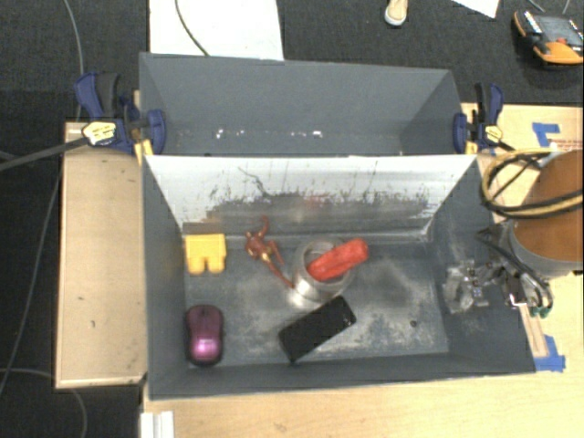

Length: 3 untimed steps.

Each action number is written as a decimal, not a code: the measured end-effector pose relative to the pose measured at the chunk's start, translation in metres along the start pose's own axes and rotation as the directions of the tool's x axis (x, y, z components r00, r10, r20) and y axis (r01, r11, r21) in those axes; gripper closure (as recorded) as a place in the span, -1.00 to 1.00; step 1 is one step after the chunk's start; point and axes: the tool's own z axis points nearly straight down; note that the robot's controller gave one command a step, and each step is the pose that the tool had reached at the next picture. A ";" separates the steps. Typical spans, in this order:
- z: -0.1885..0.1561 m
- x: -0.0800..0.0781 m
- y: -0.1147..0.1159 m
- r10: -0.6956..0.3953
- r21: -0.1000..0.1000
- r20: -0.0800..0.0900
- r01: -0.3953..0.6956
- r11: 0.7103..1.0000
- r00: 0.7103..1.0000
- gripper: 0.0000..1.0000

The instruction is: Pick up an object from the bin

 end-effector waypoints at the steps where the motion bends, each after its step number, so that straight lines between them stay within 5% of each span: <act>1: 0.010 -0.013 0.009 0.180 -0.001 0.001 -0.180 0.984 0.984 1.00; 2: 0.011 -0.007 0.010 0.129 -0.001 -0.002 -0.129 0.992 0.992 1.00; 3: 0.008 -0.035 -0.001 0.020 -0.001 0.002 -0.020 1.000 1.000 1.00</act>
Offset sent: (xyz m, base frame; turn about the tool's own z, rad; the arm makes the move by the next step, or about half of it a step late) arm -0.0023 0.0110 -0.0131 0.0533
